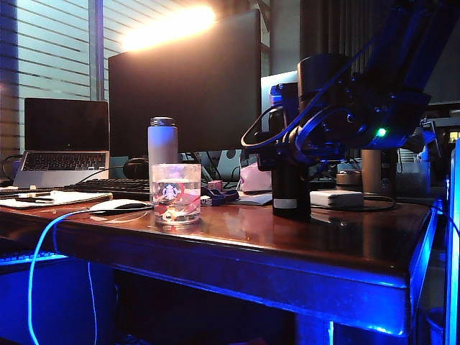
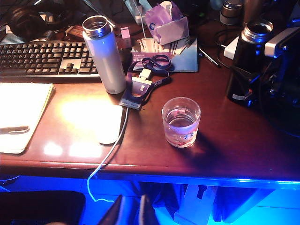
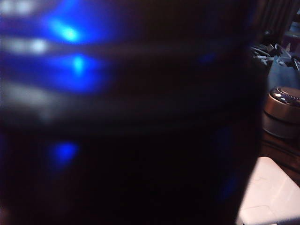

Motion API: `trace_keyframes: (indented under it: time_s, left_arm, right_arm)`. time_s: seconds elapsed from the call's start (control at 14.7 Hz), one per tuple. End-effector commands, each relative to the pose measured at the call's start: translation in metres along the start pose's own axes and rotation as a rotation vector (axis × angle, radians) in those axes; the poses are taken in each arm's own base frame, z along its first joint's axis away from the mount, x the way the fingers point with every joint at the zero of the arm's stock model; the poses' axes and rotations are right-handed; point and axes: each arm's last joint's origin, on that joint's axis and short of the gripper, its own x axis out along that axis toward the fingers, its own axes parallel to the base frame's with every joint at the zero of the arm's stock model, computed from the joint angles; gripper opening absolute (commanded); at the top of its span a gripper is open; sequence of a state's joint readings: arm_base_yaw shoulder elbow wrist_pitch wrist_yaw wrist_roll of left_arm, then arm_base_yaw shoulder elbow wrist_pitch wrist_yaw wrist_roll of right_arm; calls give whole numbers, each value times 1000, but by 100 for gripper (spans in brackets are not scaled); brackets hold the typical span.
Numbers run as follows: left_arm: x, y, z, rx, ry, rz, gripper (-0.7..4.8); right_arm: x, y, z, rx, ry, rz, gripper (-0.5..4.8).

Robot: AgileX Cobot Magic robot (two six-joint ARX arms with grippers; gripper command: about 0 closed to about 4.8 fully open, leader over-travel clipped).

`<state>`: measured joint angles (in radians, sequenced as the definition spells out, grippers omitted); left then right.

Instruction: Pick up the black thermos, pour a little water from inside into the glass cup, then place the black thermos back on the table.

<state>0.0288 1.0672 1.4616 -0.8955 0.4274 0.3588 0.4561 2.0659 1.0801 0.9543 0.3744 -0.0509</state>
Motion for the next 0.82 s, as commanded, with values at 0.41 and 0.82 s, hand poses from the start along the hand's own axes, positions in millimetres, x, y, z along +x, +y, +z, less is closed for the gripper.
trace_keyframes:
  time_s: [0.41, 0.82]
  left_arm:
    - [-2, -1, 2, 1, -12, -3, 57]
    - [-2, -1, 1, 1, -12, -3, 57]
  right_arm:
    - [-1, -1, 7, -13, -24, -10, 84]
    - [-18, 19, 37, -58, -58, 13, 85]
